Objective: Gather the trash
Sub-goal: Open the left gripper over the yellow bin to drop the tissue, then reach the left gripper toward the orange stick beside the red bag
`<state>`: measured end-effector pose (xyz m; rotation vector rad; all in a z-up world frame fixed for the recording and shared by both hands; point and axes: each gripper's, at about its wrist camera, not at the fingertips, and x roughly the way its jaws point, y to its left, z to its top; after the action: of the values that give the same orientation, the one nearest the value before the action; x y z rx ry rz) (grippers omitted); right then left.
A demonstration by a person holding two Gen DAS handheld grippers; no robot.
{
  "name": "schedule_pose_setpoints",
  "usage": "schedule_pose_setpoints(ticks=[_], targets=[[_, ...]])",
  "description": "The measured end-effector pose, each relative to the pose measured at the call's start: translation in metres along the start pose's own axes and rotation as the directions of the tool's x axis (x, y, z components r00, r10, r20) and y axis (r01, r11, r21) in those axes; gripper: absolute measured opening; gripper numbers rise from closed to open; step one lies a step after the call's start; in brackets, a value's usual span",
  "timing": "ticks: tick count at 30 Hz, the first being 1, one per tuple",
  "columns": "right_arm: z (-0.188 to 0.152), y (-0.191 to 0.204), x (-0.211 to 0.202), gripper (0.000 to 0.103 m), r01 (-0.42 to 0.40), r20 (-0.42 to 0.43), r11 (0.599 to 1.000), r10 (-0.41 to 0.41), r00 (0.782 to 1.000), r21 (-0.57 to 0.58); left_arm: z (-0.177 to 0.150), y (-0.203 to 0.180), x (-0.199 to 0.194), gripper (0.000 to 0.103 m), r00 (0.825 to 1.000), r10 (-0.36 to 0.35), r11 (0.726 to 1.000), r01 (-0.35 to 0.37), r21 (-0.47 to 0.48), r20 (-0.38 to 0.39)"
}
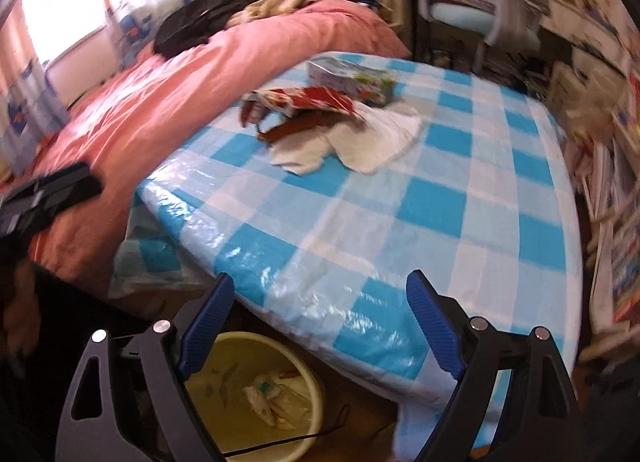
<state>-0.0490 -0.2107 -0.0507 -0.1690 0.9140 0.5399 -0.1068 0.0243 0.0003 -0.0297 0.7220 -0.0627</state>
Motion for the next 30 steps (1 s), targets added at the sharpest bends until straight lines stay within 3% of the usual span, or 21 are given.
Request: schedule_pose_setpoints(ticks=[4, 8, 11, 19, 25, 30], targets=[[0.002, 0.005, 0.010, 0.088, 0.038, -0.035, 0.992, -0.043, 0.998, -0.118, 0.018, 0.013, 0.027, 0.077, 0.999, 0.019, 0.999, -0.020, -0.043, -0.032], [-0.001, -0.003, 0.025, 0.088, -0.005, -0.065, 0.999, 0.003, 0.998, -0.041, 0.022, 0.008, 0.044, 0.077, 0.999, 0.010, 0.999, -0.012, -0.053, -0.051], [0.000, 0.006, 0.025, 0.088, -0.010, -0.055, 0.997, 0.006, 0.998, -0.081, 0.024, -0.005, 0.053, 0.076, 0.998, -0.023, 1.000, 0.022, -0.016, -0.055], [0.001, 0.002, 0.017, 0.088, -0.021, -0.031, 0.998, 0.019, 0.999, -0.063, 0.034, -0.040, 0.102, 0.050, 0.977, -0.168, 0.984, 0.175, 0.044, -0.135], [0.005, -0.005, 0.019, 0.088, -0.025, -0.026, 0.999, 0.025, 0.999, -0.033, 0.049, -0.054, 0.152, 0.030, 0.966, -0.161, 0.976, 0.186, 0.112, -0.203], [0.009, 0.002, 0.027, 0.088, -0.047, -0.035, 0.998, 0.045, 0.998, -0.052, 0.058, -0.058, 0.182, 0.028, 0.970, -0.107, 0.975, 0.145, 0.170, -0.216]])
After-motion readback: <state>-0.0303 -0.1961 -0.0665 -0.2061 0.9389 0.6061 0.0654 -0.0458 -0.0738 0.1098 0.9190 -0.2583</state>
